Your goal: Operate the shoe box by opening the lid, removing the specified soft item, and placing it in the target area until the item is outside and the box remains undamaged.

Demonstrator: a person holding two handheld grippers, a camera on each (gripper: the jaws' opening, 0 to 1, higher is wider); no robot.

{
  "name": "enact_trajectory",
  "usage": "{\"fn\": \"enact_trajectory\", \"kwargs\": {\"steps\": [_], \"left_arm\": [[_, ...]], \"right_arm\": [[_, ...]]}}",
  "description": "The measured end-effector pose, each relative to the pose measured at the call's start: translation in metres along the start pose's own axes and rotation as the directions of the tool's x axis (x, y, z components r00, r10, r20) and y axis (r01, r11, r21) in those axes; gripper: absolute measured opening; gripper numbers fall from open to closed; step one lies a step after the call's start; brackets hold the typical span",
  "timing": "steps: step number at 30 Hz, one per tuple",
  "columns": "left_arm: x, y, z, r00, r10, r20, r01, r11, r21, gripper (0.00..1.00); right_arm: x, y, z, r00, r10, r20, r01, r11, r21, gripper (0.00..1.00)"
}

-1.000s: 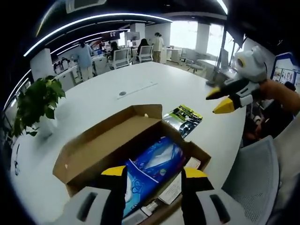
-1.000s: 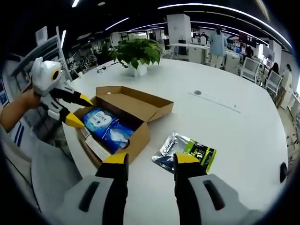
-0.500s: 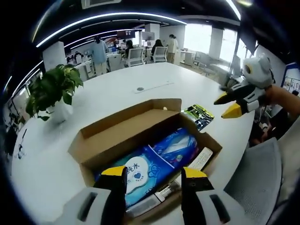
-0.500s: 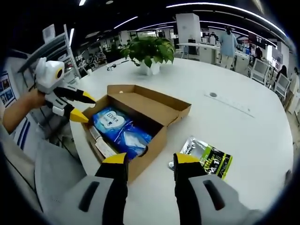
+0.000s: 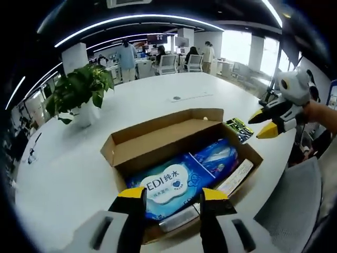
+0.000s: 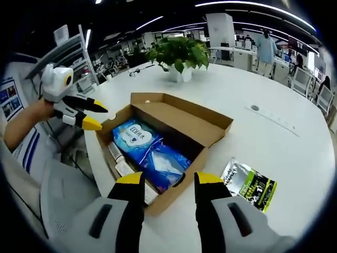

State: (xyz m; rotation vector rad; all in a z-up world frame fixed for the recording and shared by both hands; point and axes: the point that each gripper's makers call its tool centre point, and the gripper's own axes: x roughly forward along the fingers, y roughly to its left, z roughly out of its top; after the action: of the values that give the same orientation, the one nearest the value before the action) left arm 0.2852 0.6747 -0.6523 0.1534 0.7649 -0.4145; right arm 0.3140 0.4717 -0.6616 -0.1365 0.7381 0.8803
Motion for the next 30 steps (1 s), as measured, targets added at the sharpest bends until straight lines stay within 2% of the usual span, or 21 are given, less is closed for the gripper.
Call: {"fn": "enact_trajectory", "kwargs": {"steps": [8, 15, 30], "left_arm": [[-0.006, 0.020, -0.018, 0.999, 0.045, -0.015, -0.045, 0.998, -0.031, 0.34], [-0.008, 0.036, -0.040, 0.995, 0.083, -0.055, -0.085, 0.995, -0.047, 0.30], [-0.001, 0.054, -0.069, 0.984, 0.126, -0.128, -0.137, 0.987, -0.078, 0.19]], "right_arm": [[0.020, 0.013, 0.000, 0.999, 0.037, -0.019, -0.038, 0.999, -0.019, 0.34], [0.034, 0.024, 0.004, 0.997, 0.071, -0.015, -0.071, 0.997, -0.010, 0.33], [0.065, 0.042, -0.003, 0.990, 0.126, -0.059, -0.127, 0.991, -0.027, 0.31]]}}
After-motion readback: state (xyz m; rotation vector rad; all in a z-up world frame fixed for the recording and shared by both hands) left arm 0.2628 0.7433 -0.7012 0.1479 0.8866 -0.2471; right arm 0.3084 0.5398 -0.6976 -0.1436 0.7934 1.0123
